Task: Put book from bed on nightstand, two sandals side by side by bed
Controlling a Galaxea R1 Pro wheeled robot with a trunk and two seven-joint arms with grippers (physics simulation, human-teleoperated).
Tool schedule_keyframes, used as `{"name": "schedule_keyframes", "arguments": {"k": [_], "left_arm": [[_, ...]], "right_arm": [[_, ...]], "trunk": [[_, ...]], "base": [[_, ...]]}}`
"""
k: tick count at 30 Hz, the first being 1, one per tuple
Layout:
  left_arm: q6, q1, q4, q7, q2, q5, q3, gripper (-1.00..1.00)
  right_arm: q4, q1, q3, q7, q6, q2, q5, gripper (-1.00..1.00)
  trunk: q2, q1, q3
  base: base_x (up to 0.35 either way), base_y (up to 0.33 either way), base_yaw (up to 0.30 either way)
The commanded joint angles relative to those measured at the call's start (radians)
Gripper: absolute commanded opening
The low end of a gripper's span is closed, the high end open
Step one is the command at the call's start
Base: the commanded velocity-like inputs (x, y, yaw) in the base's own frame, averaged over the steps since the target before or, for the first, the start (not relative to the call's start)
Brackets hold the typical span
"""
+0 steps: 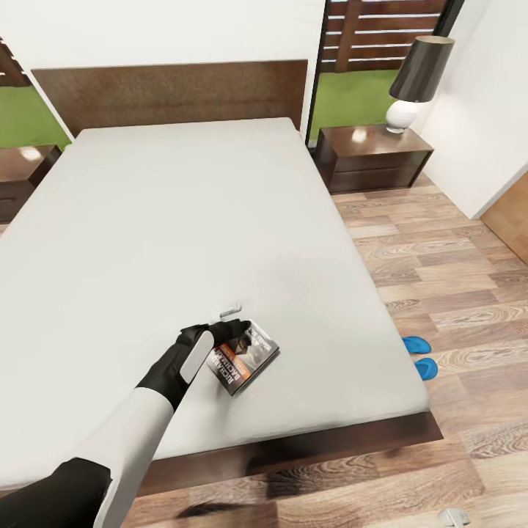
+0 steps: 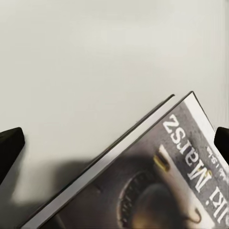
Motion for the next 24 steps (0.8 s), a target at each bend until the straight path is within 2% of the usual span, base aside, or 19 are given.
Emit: {"name": "schedule_keyframes", "arguments": {"k": [1, 8, 15, 24], "left_arm": [[0.001, 0.000, 0.001, -0.002, 0.000, 0.036, -0.003, 1.00], [0.001, 0.000, 0.002, -0.013, 0.001, 0.036, -0.003, 1.00], [0.000, 0.001, 0.002, -0.014, 0.001, 0.036, -0.003, 1.00], [0.000, 0.000, 0.002, -0.014, 0.001, 0.036, -0.003, 1.00]], "right_arm": [[0.000, 0.000, -0.007, 0.004, 0.004, 0.000, 0.002, 1.00], [0.000, 0.000, -0.007, 0.004, 0.004, 0.000, 0.002, 1.00], [0.000, 0.000, -0.007, 0.004, 0.004, 0.000, 0.002, 1.00], [0.000, 0.000, -0.007, 0.004, 0.004, 0.000, 0.002, 1.00]], "trunk": [[0.000, 0.000, -0.001], [0.000, 0.000, -0.001], [0.000, 0.000, -0.001], [0.000, 0.000, -0.001]], "base": [[0.000, 0.000, 0.000], [-0.008, 0.000, 0.000], [-0.145, 0.000, 0.000], [-0.009, 0.000, 0.000]]}}
